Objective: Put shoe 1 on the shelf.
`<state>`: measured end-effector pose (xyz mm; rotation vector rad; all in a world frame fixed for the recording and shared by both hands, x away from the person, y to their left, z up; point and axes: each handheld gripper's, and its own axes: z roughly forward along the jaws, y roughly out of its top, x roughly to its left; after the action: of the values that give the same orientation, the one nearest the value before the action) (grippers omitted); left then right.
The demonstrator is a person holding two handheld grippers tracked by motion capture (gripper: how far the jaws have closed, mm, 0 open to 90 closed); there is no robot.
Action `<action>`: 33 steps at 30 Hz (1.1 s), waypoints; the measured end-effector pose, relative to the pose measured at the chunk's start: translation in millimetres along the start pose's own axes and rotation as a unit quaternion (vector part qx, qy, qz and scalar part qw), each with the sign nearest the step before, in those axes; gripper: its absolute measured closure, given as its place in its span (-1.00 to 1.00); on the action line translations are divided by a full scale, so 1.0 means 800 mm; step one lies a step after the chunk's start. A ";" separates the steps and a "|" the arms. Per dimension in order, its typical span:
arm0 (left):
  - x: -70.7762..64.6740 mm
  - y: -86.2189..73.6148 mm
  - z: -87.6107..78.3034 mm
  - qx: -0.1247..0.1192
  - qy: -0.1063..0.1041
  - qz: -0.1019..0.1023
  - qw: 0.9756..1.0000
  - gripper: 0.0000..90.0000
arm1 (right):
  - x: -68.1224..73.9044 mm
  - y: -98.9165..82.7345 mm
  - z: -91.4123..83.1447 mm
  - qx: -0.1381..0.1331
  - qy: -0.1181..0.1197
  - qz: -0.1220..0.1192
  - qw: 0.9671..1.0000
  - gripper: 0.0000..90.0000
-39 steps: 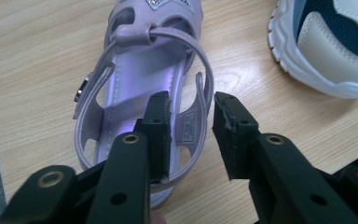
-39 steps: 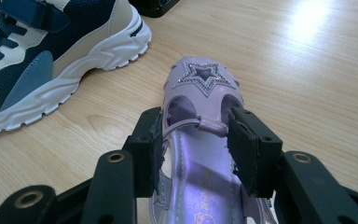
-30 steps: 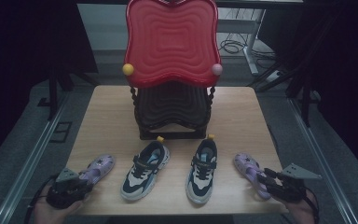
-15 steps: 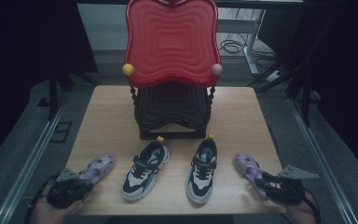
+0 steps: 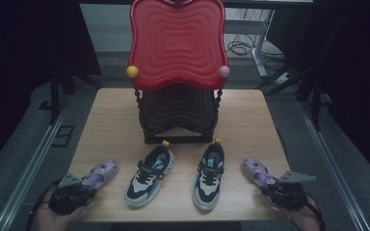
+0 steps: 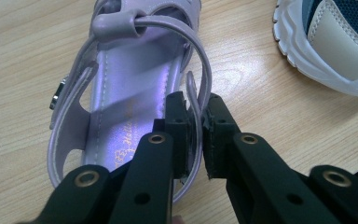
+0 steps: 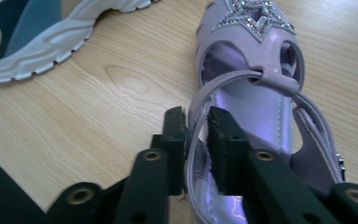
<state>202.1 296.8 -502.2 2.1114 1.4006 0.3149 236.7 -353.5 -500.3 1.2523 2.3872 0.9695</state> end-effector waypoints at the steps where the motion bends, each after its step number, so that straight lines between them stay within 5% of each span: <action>1: 0.000 0.000 0.000 0.000 0.000 0.000 1.000 0.85 | -0.001 0.000 0.000 0.001 0.001 0.001 1.000 0.79; 16: 0.005 -0.001 -0.008 -0.026 0.005 -0.016 1.000 0.92 | -0.008 -0.003 -0.007 -0.022 0.000 0.005 1.000 0.90; 33: 0.013 0.004 -0.027 -0.087 -0.015 -0.051 0.995 0.92 | -0.013 0.001 -0.021 -0.076 -0.003 0.020 0.997 0.90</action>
<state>198.3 312.4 -484.0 1.8905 1.4049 0.3488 234.2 -368.9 -487.9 1.2495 2.2444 1.1337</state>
